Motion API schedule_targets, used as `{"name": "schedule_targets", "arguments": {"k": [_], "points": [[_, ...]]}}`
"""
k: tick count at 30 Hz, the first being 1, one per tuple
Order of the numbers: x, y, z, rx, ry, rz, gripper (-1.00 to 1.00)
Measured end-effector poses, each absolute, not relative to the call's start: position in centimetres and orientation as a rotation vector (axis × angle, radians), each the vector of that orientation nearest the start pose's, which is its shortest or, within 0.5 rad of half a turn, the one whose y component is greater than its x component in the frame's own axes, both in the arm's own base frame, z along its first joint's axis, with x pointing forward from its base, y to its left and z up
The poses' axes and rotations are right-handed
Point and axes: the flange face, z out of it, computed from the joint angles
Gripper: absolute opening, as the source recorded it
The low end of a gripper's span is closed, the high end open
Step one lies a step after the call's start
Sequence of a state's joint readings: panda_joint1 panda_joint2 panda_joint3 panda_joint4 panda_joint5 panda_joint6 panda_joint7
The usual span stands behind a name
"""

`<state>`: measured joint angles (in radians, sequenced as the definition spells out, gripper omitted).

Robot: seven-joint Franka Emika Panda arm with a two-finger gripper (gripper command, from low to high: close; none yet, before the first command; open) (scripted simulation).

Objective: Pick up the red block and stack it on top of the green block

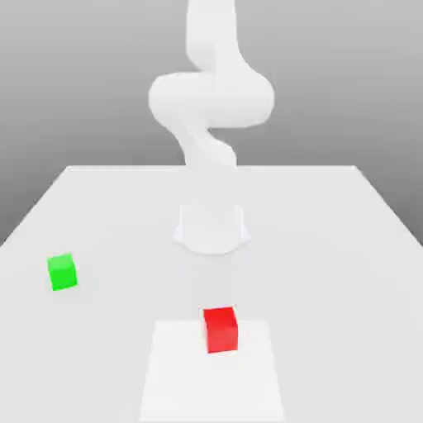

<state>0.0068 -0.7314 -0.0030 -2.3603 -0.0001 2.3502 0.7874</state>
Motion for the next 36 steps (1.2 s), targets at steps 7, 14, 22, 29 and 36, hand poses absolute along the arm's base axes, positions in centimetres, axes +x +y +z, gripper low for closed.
{"name": "schedule_targets", "arguments": {"k": [7, 14, 22, 29, 36], "points": [[42.6, 0.7, 48.7, -2.710, 1.032, -0.627, 0.00], [40.2, 1.3, 31.1, -2.891, 1.005, -0.262, 0.00], [35.3, 1.5, 17.1, -2.987, 0.972, -0.002, 0.00], [35.1, 1.5, 14.7, -2.988, 0.972, 0.000, -1.00], [35.2, 1.5, 17.6, -2.988, 0.972, 0.000, -1.00]]}}
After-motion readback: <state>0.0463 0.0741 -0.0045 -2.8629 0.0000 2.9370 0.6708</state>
